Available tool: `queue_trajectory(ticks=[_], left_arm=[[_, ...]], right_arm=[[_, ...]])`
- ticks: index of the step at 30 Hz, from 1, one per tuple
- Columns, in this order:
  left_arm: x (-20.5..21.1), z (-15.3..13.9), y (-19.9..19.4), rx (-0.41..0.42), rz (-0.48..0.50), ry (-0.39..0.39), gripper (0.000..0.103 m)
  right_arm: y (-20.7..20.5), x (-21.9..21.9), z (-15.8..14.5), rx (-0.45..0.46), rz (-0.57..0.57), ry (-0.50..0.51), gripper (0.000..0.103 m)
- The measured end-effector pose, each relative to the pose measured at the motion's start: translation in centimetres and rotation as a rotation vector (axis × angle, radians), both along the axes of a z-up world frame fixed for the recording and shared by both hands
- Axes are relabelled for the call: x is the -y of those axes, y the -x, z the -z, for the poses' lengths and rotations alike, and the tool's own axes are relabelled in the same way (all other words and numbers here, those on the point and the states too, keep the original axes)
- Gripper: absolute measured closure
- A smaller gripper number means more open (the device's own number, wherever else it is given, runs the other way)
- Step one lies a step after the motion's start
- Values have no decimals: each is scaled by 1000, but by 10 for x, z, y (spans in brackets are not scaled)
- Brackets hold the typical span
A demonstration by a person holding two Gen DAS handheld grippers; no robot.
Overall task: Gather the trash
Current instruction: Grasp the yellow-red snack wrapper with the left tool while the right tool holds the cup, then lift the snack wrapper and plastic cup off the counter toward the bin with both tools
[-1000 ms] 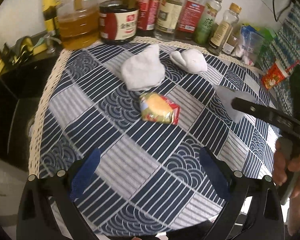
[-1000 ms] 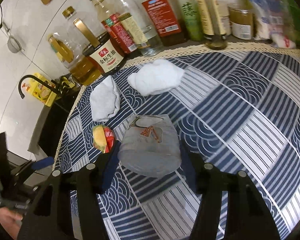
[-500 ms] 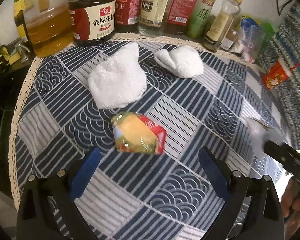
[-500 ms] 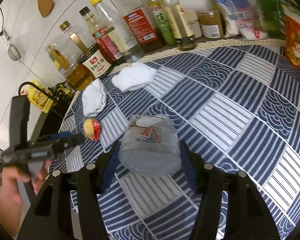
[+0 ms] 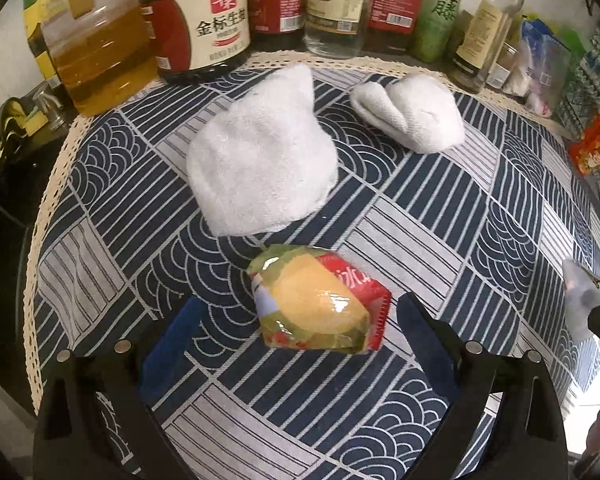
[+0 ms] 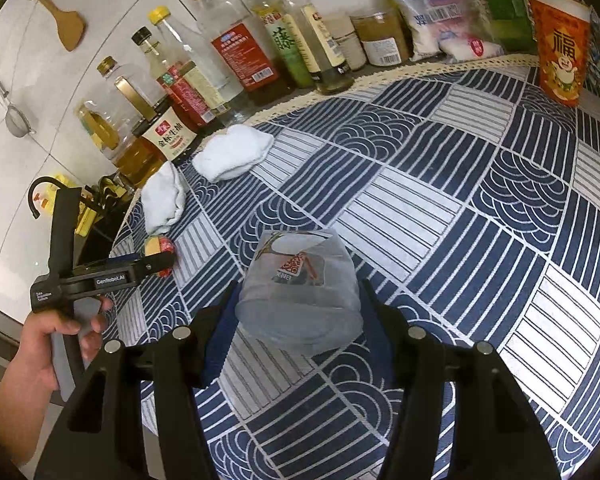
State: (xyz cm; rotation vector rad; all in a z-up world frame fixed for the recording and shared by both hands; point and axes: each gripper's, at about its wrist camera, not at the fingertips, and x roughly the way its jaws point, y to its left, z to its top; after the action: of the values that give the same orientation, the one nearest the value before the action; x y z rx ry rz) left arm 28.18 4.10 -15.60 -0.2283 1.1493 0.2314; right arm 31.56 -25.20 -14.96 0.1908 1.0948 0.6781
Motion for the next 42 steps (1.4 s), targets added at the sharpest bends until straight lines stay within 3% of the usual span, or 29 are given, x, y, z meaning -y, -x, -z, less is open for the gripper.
queue_trajectory(ticks=[2,4,8,10,30,42], left_arm=[[-1,1,-1,1,-3,-5,9],[0,3,-1,-3,0,-7,21],[3,3,2,9,-3,-27,28],[3,2,3,21,2,-32,39],[9,-32,39,118,32,41,41],[5,-55,91,175,50,62,41]], right_arm=[[0,0,1,2,-2,7,45],[-1,1,2,-2,5,6,45],[-2,3,0,-5,15,-3,45],[0,3,-1,-5,13,-5,45],[32,-10,-15,11,-6,6,45],[70,-33,-37,46,-32,6,45]])
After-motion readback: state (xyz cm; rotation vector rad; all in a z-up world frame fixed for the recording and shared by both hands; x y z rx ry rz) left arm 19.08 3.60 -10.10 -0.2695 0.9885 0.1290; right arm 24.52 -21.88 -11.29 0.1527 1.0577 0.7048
